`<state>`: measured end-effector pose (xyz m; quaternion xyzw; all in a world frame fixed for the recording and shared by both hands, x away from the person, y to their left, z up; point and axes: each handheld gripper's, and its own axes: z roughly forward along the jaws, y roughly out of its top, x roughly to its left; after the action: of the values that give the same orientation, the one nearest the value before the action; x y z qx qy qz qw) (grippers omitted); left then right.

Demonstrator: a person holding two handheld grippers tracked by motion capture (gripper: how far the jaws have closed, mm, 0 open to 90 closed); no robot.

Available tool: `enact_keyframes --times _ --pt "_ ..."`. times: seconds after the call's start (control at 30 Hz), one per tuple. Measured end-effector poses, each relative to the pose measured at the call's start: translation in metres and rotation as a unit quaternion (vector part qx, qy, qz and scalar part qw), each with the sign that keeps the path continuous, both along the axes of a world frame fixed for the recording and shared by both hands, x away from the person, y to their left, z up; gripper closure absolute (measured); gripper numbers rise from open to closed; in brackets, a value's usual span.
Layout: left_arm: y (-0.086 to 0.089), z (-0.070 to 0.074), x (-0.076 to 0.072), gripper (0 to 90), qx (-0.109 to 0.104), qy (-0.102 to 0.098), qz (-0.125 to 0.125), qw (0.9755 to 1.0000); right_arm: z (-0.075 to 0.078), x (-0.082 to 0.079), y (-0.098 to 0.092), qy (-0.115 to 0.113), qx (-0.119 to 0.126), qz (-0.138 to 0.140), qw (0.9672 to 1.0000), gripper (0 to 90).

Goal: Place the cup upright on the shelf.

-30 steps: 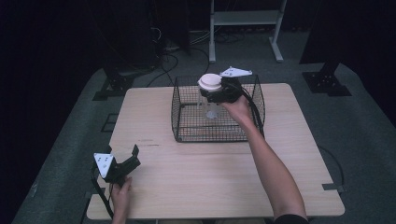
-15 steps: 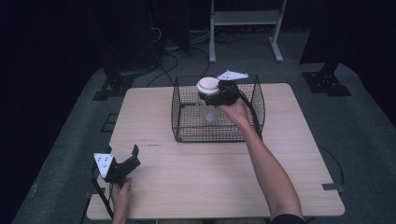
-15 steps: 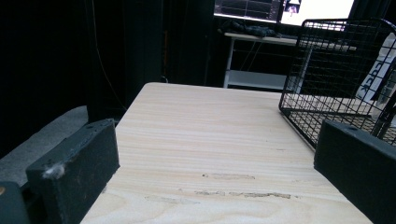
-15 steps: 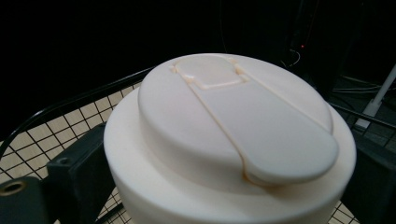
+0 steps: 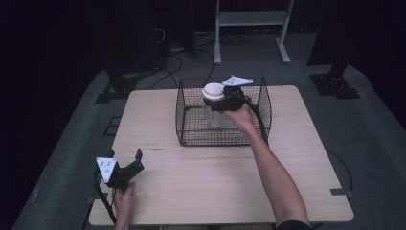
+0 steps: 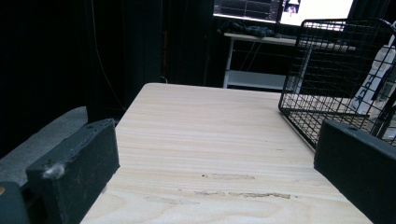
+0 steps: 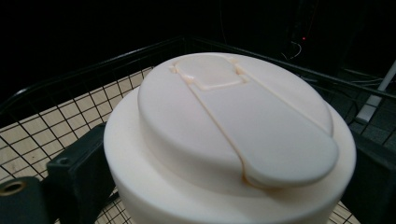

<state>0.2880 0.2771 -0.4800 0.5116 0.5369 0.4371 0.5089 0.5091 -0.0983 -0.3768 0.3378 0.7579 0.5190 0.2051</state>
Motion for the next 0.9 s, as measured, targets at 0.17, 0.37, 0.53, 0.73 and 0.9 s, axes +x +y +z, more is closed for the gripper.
enact_keyframes --times 0.17,0.37,0.53,0.73,0.9 --pt "-0.0001 0.0 0.0 0.0 0.0 0.0 0.0 1.0 -0.0047 0.0006 -0.0009 0.006 -0.004 -0.001 1.0 4.5" --pt "-0.0001 0.0 0.0 0.0 0.001 0.0 0.0 1.0 -0.0071 0.0008 -0.0012 0.007 -0.008 -0.001 0.9999 4.4" --pt "-0.0003 0.0 0.0 0.0 0.001 0.0 -0.001 1.0 -0.0069 0.0006 -0.0017 0.01 -0.01 0.0 0.9999 4.4" --pt "-0.0007 0.0001 -0.0001 0.0 0.002 0.0 -0.001 1.0 -0.006 -0.0006 -0.0026 0.012 -0.016 0.005 0.9998 4.4" --pt "-0.0011 0.0001 0.0001 0.0 0.003 0.0 0.0 1.0 -0.0058 -0.0007 -0.0045 0.014 -0.019 0.008 0.9997 4.3"
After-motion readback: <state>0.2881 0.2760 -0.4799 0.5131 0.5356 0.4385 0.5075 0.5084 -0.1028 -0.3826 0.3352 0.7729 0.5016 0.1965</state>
